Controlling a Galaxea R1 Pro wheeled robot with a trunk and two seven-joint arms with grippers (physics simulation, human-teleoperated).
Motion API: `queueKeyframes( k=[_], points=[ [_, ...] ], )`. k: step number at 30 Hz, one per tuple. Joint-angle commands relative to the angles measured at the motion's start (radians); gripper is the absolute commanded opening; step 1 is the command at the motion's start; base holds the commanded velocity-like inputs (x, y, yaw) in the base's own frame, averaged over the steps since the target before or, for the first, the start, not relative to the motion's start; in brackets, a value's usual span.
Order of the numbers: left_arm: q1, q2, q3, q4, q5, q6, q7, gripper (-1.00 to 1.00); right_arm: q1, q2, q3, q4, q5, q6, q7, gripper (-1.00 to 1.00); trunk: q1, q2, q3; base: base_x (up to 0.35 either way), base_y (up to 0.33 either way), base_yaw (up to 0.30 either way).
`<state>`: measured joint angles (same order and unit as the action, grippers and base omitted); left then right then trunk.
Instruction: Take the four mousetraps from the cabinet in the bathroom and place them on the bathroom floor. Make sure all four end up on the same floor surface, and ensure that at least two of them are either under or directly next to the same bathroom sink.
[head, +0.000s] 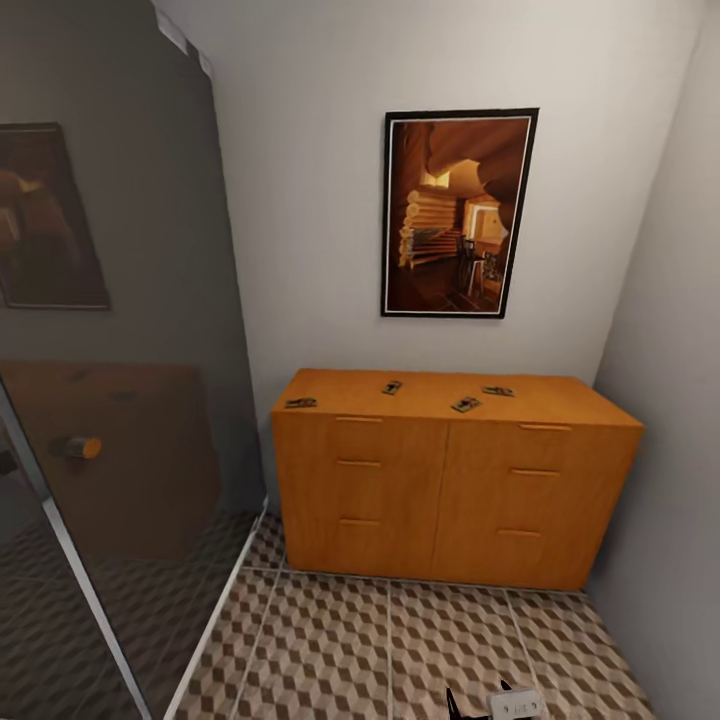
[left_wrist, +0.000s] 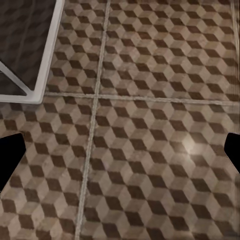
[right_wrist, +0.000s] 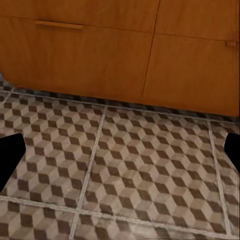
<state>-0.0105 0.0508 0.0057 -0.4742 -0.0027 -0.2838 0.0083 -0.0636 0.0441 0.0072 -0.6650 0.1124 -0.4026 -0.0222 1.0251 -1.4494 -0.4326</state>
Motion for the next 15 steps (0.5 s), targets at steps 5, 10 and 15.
queueKeyframes(
  k=[5, 10, 15],
  points=[
    [0.0, 0.0, 0.0, 0.0, 0.0, -0.003, 0.001, 1.0, -0.001, 0.0, -0.001, 0.001, 0.009, -0.002, -0.002, 1.0, 0.0, -0.001, -0.001, 0.0, 0.0, -0.292],
    [0.0, 0.0, 0.0, 0.0, 0.0, -0.003, 0.001, 1.0, -0.001, 0.0, -0.001, 0.001, 0.009, -0.002, -0.002, 1.0, 0.0, -0.001, -0.001, 0.0, 0.0, -0.292],
    [0.0, 0.0, 0.0, 0.0, -0.001, -0.006, 0.001, 1.0, -0.001, 0.001, -0.001, 0.001, 0.009, -0.002, -0.003, 1.0, 0.0, -0.001, -0.001, 0.0, 0.0, -0.285]
  ],
)
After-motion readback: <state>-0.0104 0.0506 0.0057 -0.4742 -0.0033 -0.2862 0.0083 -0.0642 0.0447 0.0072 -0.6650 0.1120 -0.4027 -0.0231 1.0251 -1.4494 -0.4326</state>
